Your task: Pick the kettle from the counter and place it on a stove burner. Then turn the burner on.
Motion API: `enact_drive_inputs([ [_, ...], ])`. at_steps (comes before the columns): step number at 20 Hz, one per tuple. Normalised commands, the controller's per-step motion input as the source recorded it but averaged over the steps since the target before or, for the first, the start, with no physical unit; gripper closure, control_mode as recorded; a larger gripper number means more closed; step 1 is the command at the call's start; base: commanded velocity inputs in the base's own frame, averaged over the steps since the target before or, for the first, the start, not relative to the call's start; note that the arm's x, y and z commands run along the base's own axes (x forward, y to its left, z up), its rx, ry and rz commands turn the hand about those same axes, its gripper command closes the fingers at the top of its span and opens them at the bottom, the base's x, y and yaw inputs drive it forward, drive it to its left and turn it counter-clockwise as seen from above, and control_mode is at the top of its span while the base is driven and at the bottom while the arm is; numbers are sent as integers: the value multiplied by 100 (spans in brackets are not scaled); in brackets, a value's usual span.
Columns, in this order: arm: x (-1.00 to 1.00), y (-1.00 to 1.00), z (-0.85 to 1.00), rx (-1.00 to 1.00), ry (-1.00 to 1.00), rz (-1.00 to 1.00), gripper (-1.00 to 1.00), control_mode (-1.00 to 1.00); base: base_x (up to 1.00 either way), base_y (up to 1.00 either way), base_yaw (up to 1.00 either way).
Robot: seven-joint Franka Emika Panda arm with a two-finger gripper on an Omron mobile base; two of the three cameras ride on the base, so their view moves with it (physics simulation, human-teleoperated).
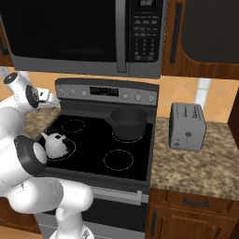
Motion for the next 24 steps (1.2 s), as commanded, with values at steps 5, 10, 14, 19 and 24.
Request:
enact_drive_inputs([
  [5,3,-1,-4,5,-28,-5,-100,-100,0,0,0],
  [10,3,0,11,3,-20,0,-100,-100,0,0,0],
  [14,18,-4,73,0,-1,0,-100,-100,0,0,0],
  [19,7,-15,41,1,0,1,-100,-100,0,0,0],
  [24,49,-11,0,2,0,13,-100,-100,0,0,0],
])
